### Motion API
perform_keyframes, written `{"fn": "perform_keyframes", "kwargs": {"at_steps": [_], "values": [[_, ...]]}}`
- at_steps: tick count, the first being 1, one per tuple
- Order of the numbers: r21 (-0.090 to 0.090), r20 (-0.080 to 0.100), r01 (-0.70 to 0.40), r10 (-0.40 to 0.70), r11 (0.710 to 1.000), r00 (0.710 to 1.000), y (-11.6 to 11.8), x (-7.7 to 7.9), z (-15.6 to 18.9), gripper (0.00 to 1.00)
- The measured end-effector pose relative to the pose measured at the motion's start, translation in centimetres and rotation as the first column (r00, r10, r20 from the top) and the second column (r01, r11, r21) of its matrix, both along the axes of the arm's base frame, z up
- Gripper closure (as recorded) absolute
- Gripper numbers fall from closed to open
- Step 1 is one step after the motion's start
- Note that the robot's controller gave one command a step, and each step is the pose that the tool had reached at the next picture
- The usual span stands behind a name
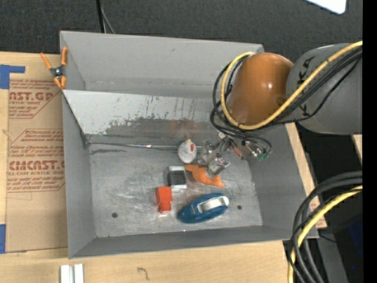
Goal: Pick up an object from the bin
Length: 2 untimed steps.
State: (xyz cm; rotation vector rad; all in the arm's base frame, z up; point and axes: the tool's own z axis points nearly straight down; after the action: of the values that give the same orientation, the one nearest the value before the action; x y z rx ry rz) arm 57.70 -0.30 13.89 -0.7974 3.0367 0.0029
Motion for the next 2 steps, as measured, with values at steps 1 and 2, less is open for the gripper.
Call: {"fn": "perform_keyframes", "kwargs": {"at_steps": [1, 2], "values": [[-0.003, 0.003, -0.177, 0.177, 0.984, 0.984, 4.2, -0.3, -1.8, 1.00], [-0.003, 0.002, -0.222, 0.222, 0.975, 0.975, 7.0, -0.1, -2.5, 1.00]]}}
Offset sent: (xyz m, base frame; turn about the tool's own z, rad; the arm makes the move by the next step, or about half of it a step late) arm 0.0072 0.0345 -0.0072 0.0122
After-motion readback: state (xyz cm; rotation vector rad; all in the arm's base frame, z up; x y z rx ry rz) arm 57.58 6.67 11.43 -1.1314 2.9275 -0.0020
